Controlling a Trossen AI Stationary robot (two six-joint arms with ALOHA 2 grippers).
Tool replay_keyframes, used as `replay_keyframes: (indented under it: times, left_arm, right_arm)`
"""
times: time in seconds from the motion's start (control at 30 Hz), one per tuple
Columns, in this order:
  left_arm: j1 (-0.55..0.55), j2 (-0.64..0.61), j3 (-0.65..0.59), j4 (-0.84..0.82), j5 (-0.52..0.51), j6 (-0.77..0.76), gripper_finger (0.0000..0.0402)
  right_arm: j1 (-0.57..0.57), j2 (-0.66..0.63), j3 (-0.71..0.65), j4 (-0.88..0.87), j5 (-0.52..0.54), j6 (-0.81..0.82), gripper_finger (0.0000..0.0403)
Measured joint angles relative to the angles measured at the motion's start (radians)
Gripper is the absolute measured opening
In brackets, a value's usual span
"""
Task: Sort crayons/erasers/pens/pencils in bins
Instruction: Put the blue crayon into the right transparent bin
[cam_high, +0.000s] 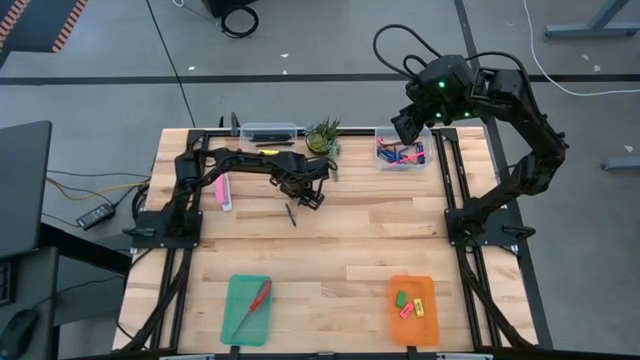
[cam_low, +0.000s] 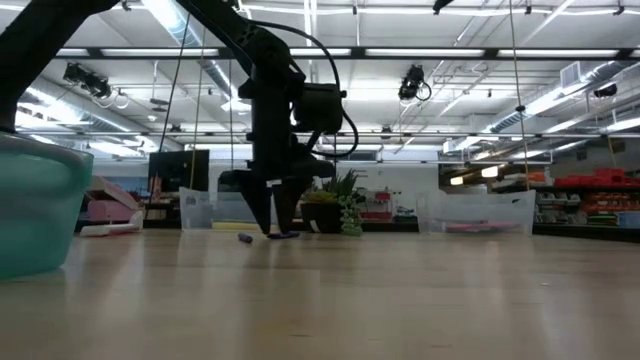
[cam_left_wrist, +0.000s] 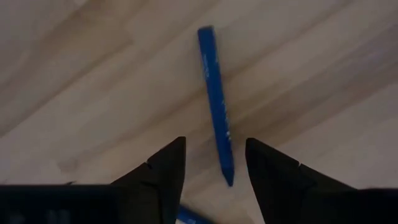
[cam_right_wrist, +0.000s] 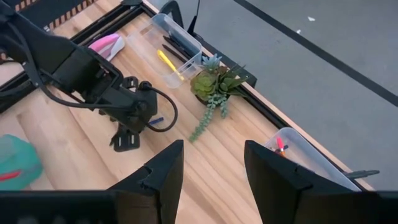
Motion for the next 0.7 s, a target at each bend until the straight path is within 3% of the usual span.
replay_keyframes:
  times: [0.47, 0.7]
  left_arm:
    - [-0.028, 0.031, 0.005, 0.019, -0.020, -0.001, 0.0129]
    - [-0.026, 0.033, 0.004, 0.023, -0.032, 0.019, 0.0077]
  right_arm:
    - [0.000, 0.000, 0.000, 0.001, 0.000, -0.025, 0.0175]
    - [0.000, 0.000, 0.000, 0.001, 0.000, -0.034, 0.0175]
